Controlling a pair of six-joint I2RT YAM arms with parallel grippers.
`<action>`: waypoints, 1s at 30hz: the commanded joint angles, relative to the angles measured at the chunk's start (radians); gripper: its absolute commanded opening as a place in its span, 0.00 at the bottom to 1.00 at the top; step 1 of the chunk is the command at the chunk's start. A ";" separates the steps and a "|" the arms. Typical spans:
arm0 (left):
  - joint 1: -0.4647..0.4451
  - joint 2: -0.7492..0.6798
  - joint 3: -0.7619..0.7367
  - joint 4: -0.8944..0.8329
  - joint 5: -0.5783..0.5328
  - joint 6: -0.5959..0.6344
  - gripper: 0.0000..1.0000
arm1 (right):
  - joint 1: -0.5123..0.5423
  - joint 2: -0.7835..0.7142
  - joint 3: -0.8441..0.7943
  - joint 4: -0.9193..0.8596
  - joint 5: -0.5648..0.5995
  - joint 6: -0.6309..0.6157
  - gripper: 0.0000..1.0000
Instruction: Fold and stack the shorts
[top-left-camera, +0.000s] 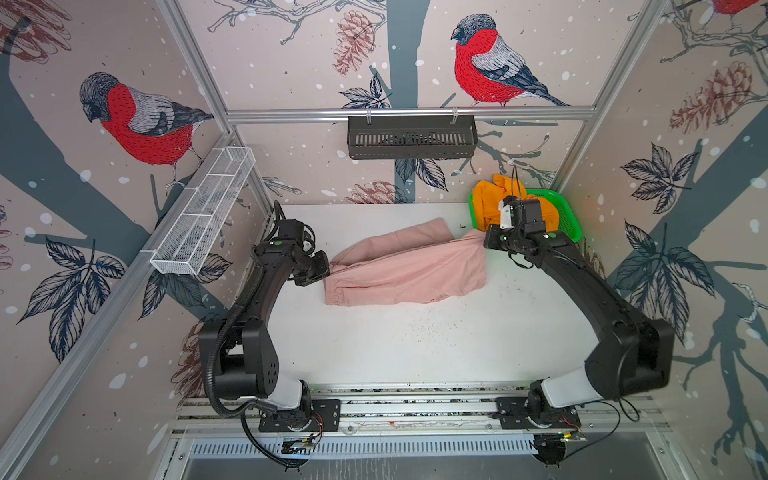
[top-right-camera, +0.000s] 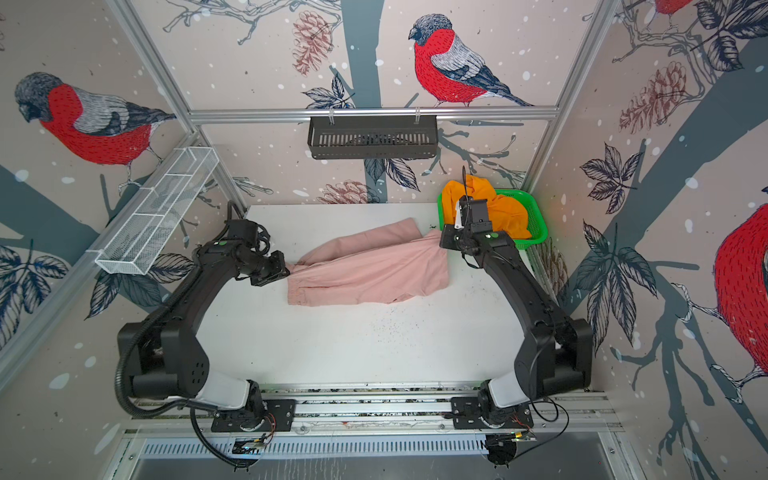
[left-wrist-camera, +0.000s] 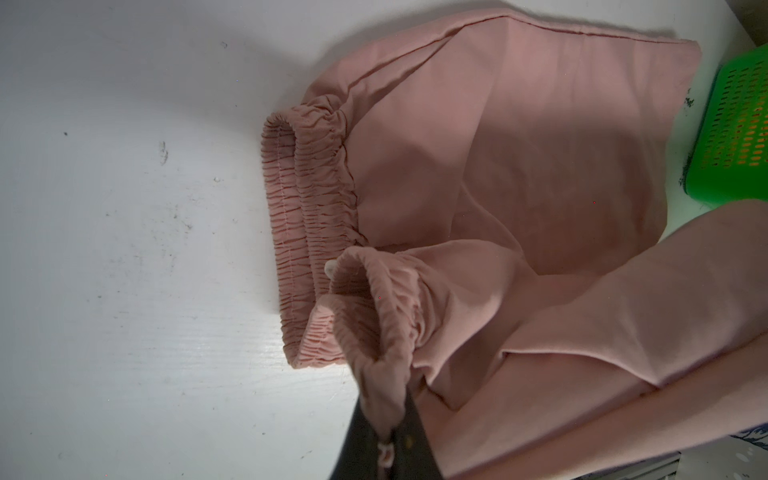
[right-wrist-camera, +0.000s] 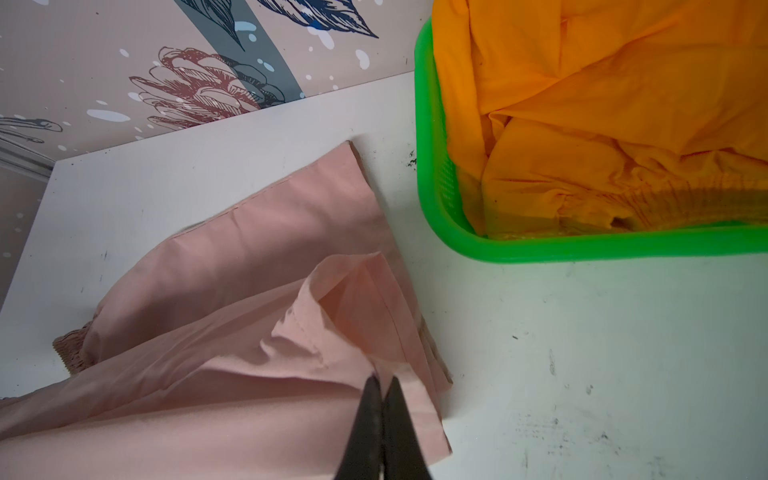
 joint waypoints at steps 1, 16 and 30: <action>0.005 0.048 0.041 -0.002 -0.082 0.014 0.00 | -0.012 0.093 0.074 0.048 0.013 -0.055 0.00; 0.031 0.205 0.101 0.037 -0.111 -0.007 0.00 | -0.022 0.428 0.288 0.095 -0.071 -0.086 0.00; 0.042 0.311 0.228 0.184 -0.098 -0.092 0.98 | 0.012 0.626 0.432 0.220 -0.223 -0.112 0.45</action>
